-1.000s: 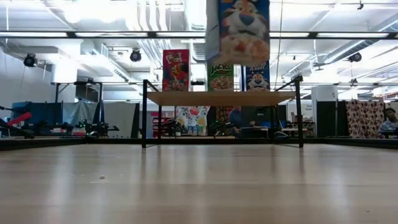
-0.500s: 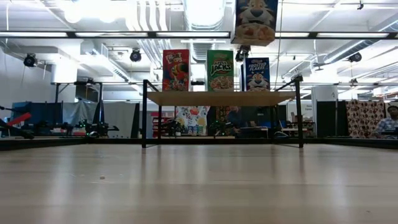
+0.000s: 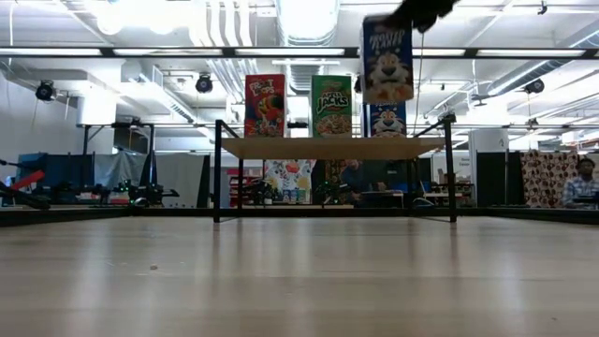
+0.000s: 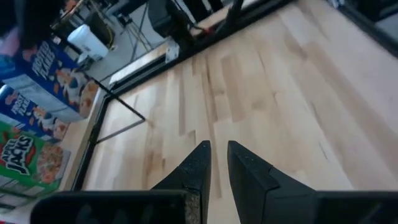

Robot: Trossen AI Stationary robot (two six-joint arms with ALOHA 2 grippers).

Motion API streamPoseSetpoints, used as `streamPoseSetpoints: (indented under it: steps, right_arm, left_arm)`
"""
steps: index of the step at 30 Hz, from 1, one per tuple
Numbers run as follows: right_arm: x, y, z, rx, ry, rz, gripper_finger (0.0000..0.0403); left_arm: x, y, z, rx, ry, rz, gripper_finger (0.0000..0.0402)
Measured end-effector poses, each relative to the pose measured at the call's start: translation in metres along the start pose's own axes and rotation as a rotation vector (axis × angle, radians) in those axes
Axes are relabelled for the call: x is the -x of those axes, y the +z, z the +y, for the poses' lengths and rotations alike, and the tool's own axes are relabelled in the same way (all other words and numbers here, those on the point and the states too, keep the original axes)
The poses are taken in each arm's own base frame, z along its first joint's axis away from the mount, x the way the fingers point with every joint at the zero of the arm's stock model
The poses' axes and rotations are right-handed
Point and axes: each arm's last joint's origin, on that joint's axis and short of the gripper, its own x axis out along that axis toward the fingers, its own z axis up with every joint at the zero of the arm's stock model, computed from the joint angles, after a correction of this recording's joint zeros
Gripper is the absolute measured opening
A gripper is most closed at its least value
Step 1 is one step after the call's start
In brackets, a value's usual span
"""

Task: Stack cereal on shelf
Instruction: Put the blue cereal box on the shelf

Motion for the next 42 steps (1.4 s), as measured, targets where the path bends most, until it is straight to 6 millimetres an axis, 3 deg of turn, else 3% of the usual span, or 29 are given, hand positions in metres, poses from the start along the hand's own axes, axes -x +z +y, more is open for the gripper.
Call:
streamPoseSetpoints:
  steps: [7, 11, 16, 28, 42]
  right_arm:
    - [0.000, -0.023, -0.038, -0.040, -0.001, 0.025, 0.0139]
    - [0.004, -0.034, -0.058, -0.068, -0.084, 0.061, 0.0139]
    - [0.011, -0.042, -0.074, -0.134, -0.079, 0.041, 0.0139]
    - [-0.001, -0.062, -0.076, -0.181, -0.053, 0.028, 0.0139]
    - [-0.003, -0.065, -0.076, -0.154, -0.065, 0.028, 0.0144]
  left_arm:
    - [0.009, -0.016, 0.019, 0.068, 0.013, -0.119, 0.0037]
    - [0.015, -0.026, 0.027, 0.104, 0.032, -0.173, 0.0037]
    - [0.023, -0.038, 0.034, 0.135, 0.046, -0.209, 0.0037]
    - [0.029, -0.042, 0.039, 0.164, 0.054, -0.239, 0.0037]
    - [0.028, -0.041, 0.039, 0.180, 0.054, -0.245, 0.0037]
